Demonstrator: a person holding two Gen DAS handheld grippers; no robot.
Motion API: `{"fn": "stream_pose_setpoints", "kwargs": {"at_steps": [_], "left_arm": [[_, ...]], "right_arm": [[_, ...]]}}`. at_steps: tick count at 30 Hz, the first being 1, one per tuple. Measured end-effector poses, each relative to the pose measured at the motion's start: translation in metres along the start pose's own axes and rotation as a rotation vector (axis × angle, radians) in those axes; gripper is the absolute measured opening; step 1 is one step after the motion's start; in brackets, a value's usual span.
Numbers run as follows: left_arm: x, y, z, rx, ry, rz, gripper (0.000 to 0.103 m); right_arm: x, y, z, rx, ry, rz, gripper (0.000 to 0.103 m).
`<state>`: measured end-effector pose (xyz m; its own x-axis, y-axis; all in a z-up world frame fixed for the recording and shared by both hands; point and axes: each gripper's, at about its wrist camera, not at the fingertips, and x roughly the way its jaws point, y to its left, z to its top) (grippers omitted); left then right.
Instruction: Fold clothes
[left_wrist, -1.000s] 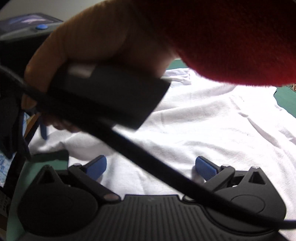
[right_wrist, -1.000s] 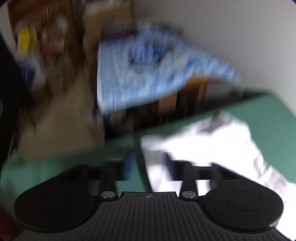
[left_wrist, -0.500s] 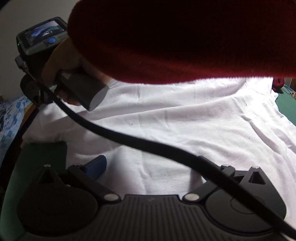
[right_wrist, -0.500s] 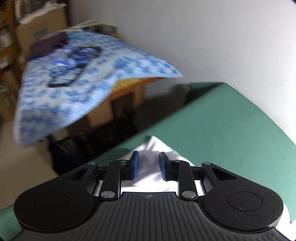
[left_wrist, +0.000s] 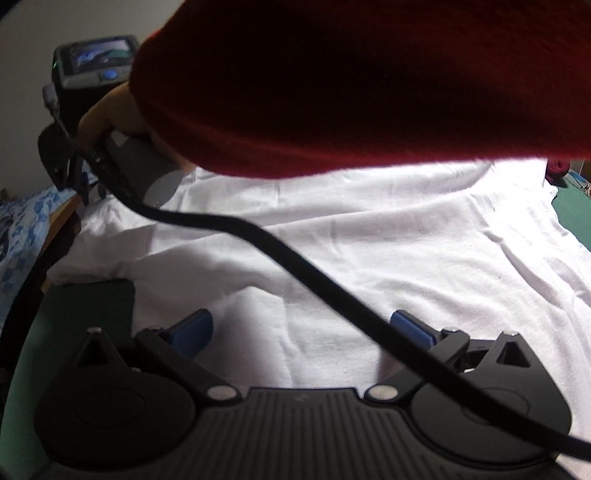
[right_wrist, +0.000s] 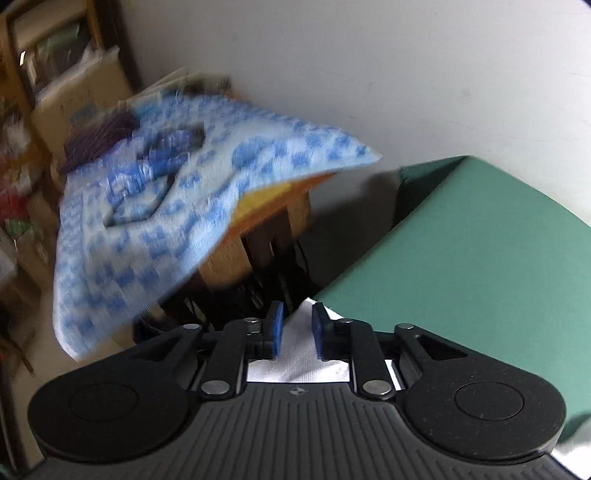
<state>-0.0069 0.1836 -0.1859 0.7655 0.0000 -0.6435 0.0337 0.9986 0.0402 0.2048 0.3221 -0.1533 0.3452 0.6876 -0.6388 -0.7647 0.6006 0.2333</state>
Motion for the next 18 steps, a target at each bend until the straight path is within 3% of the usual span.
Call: {"fn": "stream_pose_setpoints", "kwargs": {"at_steps": [1, 2, 5, 7, 9, 12, 13, 14, 17, 18], "left_arm": [[0.0, 0.0, 0.0, -0.002, 0.001, -0.002, 0.102], [0.0, 0.0, 0.0, -0.005, 0.003, -0.005, 0.102], [0.002, 0.0, 0.0, -0.011, 0.005, -0.011, 0.102], [0.002, -0.001, 0.0, -0.007, 0.005, -0.015, 0.102], [0.003, -0.001, 0.0, -0.004, 0.005, -0.02, 0.102], [0.004, -0.002, 0.0, 0.002, 0.005, -0.027, 0.102], [0.004, -0.001, 0.0, 0.002, 0.006, -0.028, 0.102], [0.005, -0.001, 0.0, 0.002, 0.007, -0.029, 0.102], [0.0, -0.004, -0.001, -0.002, 0.01, -0.031, 0.102], [0.0, -0.005, -0.001, -0.002, 0.011, -0.031, 0.102]], "right_arm": [[-0.019, -0.009, -0.002, 0.079, -0.072, 0.037, 0.051], [-0.037, -0.016, -0.005, 0.135, -0.12, 0.07, 0.053], [-0.078, -0.031, -0.023, 0.119, -0.107, 0.056, 0.039], [-0.1, -0.042, -0.04, 0.09, -0.079, 0.005, 0.02], [-0.115, -0.063, -0.057, 0.119, -0.019, -0.056, 0.012], [-0.122, -0.096, -0.08, 0.169, 0.029, -0.218, 0.012], [-0.121, -0.105, -0.086, 0.197, 0.023, -0.249, 0.005], [-0.119, -0.113, -0.091, 0.225, 0.002, -0.265, 0.001], [-0.125, -0.115, -0.1, 0.226, -0.095, -0.371, 0.001], [-0.137, -0.116, -0.103, 0.273, -0.147, -0.368, 0.01]]}}
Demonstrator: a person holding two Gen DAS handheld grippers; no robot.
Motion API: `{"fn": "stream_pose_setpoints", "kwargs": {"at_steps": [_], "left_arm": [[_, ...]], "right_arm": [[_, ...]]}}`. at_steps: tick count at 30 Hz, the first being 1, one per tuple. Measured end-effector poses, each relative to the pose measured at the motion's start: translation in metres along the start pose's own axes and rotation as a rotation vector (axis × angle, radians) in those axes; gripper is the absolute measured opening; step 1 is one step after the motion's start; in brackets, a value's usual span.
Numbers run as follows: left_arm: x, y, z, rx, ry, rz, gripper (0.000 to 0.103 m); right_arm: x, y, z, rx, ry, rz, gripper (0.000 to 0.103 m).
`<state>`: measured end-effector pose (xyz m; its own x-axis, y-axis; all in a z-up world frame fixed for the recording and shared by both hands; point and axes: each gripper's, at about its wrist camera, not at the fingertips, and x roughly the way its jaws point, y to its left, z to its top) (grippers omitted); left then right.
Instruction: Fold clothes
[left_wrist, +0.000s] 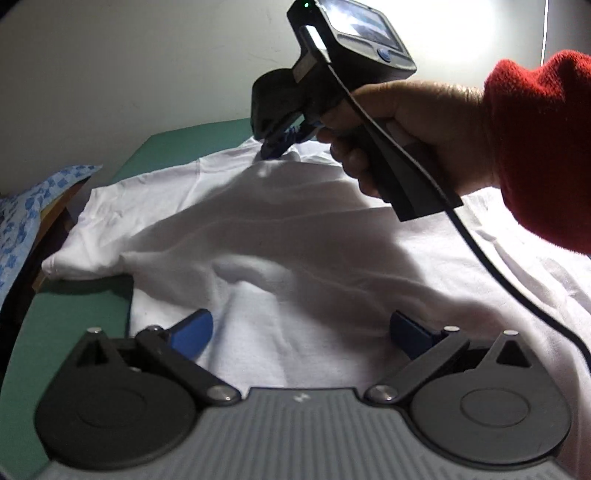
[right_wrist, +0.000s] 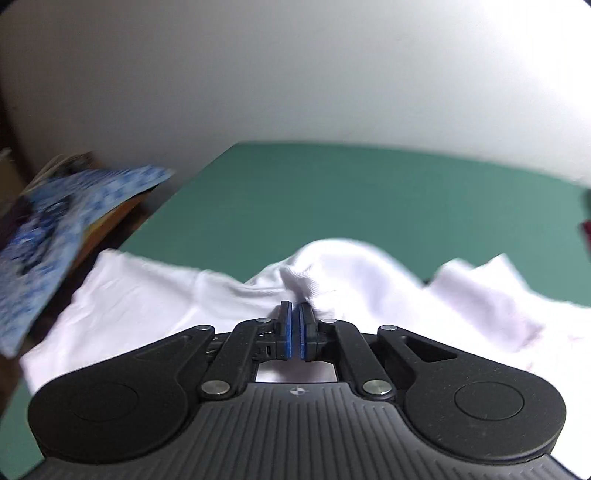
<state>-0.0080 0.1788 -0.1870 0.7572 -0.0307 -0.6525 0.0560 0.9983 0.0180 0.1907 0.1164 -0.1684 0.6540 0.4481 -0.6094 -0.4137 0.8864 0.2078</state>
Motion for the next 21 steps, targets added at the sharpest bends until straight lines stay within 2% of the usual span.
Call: {"fn": "stream_pose_setpoints", "kwargs": {"at_steps": [1, 3, 4, 8, 11, 15, 16, 19, 21], "left_arm": [[0.0, 0.0, 0.0, -0.002, 0.001, -0.002, 0.102], [0.001, 0.001, 0.0, -0.007, 0.003, -0.005, 0.102], [0.001, 0.002, 0.0, -0.008, 0.004, -0.006, 0.102], [0.001, 0.004, -0.001, -0.011, 0.006, -0.01, 0.102], [0.003, 0.004, 0.001, -0.012, 0.007, -0.012, 0.102], [0.001, 0.003, 0.001, -0.013, 0.008, -0.009, 0.102], [0.001, 0.002, 0.001, -0.013, 0.008, -0.008, 0.102], [0.003, 0.004, 0.002, -0.013, 0.01, -0.006, 0.102], [0.001, 0.004, 0.005, 0.005, 0.02, -0.008, 0.102]], "right_arm": [[-0.013, -0.009, -0.001, 0.08, -0.035, 0.038, 0.022], [-0.037, -0.026, -0.007, 0.168, -0.065, 0.104, 0.023], [-0.049, -0.034, -0.012, 0.158, -0.064, 0.094, 0.025], [-0.077, -0.061, -0.027, -0.081, -0.062, -0.181, 0.031], [-0.074, -0.102, -0.025, -0.085, 0.002, -0.288, 0.031], [-0.068, -0.163, -0.029, 0.025, 0.046, -0.44, 0.022], [-0.066, -0.176, -0.031, 0.064, 0.036, -0.467, 0.003], [-0.068, -0.193, -0.036, 0.186, 0.015, -0.433, 0.0], [-0.079, -0.179, -0.032, 0.186, -0.026, -0.364, 0.014]]}}
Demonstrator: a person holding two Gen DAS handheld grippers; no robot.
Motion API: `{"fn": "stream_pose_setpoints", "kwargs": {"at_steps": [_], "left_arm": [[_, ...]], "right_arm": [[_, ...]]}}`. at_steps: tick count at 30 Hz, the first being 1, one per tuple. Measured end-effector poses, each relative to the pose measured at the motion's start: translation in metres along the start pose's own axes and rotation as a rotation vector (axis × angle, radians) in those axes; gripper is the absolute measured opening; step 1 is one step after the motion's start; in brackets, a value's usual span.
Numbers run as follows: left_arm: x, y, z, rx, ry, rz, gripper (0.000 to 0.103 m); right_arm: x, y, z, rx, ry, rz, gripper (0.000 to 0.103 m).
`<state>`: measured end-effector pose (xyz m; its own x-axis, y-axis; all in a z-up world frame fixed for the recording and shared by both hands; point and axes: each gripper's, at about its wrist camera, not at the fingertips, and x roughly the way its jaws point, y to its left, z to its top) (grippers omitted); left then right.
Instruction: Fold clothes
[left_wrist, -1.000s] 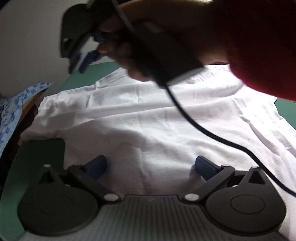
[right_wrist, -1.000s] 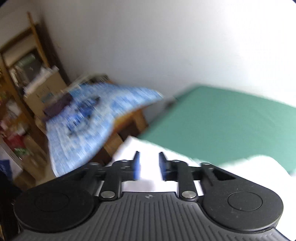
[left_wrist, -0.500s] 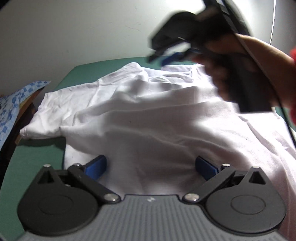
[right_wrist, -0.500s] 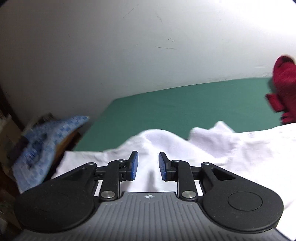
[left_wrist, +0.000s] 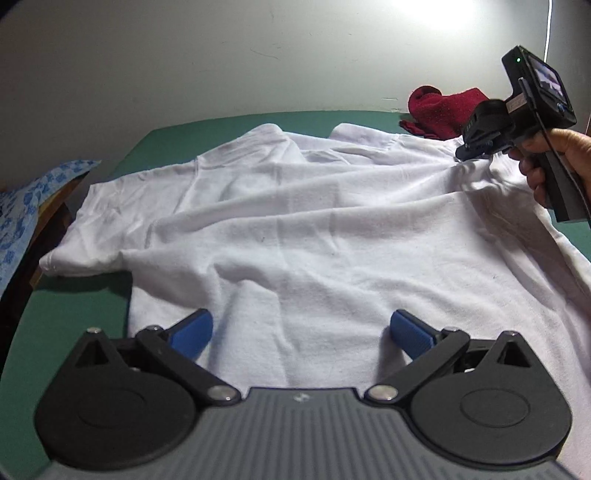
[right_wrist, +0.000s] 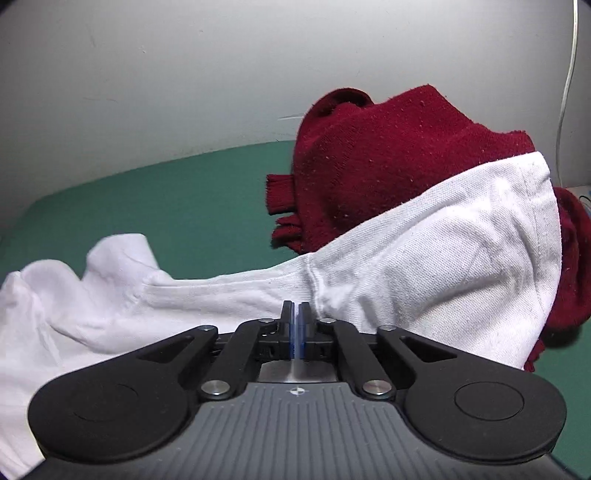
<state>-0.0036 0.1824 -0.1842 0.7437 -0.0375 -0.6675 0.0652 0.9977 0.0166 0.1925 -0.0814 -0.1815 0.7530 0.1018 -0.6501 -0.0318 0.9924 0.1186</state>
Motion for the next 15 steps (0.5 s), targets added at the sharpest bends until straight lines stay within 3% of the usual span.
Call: {"fn": "stream_pose_setpoints", "kwargs": {"at_steps": [1, 2, 3, 4, 5, 6, 9, 12, 14, 15], "left_arm": [[-0.002, 0.0, 0.003, 0.02, 0.009, -0.004, 0.098], [-0.008, 0.0, 0.009, 0.029, 0.007, -0.027, 0.084], [-0.015, 0.004, 0.017, 0.023, -0.007, -0.057, 0.083], [-0.021, 0.007, 0.029, 0.015, -0.038, -0.068, 0.087], [-0.027, 0.01, 0.04, 0.008, -0.07, -0.076, 0.099], [-0.03, 0.014, 0.053, 0.003, -0.106, -0.066, 0.102], [-0.013, 0.032, 0.094, -0.042, -0.128, -0.009, 0.102], [0.021, 0.042, 0.119, -0.068, -0.093, 0.03, 0.102], [0.048, 0.047, 0.127, -0.079, -0.052, 0.055, 0.102], [0.061, 0.05, 0.128, -0.087, -0.031, 0.074, 0.102]], "right_arm": [[-0.006, 0.009, 0.002, -0.025, -0.009, 0.055, 0.014], [-0.01, 0.019, 0.005, -0.07, -0.008, 0.122, 0.015], [-0.013, 0.03, 0.008, -0.122, -0.006, 0.175, 0.019], [-0.012, 0.042, 0.012, -0.174, -0.008, 0.205, 0.029], [-0.01, 0.053, 0.016, -0.221, -0.021, 0.217, 0.036], [-0.004, 0.062, 0.02, -0.258, -0.033, 0.217, 0.046], [0.026, 0.081, 0.032, -0.309, -0.002, 0.235, 0.058], [0.054, 0.093, 0.036, -0.297, 0.065, 0.295, 0.057], [0.067, 0.102, 0.033, -0.337, 0.076, 0.276, 0.049], [0.072, 0.106, 0.031, -0.37, 0.071, 0.255, 0.038]]}}
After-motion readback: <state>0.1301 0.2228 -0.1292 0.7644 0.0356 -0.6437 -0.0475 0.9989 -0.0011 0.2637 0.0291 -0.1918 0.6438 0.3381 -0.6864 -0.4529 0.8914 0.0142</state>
